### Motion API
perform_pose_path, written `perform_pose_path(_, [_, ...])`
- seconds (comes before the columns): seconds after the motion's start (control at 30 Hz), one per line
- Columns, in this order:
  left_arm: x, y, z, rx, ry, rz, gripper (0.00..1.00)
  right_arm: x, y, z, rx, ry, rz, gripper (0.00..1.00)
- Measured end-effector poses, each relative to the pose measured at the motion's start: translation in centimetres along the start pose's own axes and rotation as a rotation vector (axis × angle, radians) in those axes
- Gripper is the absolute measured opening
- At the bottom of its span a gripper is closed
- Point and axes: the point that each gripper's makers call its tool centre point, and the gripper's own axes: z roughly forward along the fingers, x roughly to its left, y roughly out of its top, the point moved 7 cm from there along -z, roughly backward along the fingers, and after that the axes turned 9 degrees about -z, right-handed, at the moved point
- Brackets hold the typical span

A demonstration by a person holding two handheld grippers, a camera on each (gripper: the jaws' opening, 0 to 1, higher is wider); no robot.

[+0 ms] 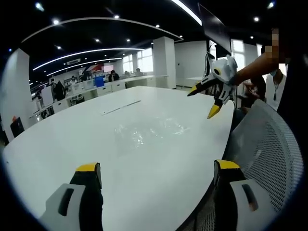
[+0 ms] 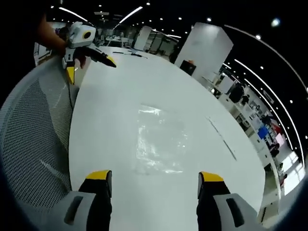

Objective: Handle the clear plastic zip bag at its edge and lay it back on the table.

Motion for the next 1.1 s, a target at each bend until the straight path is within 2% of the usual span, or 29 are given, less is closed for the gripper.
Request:
perform_pose_path(0.33, [-0.3, 0.3, 0.0, -0.002, 0.004, -0.003, 0.97, -1.4, -0.6, 1.2, 0.032, 0.059, -0.081, 0.63])
perform_pose_path(0.87, [-0.1, 0.1, 0.0, 0.004, 0.007, -0.007, 0.95, -4.3, -1.6, 3.4, 0.116, 0.111, -0.264, 0.50])
perform_pose_path(1.1, [-0.1, 0.0, 0.0, 0.010, 0.002, -0.001, 0.94, -4.8, -1.7, 4.6, 0.136, 0.138, -0.323, 0.44])
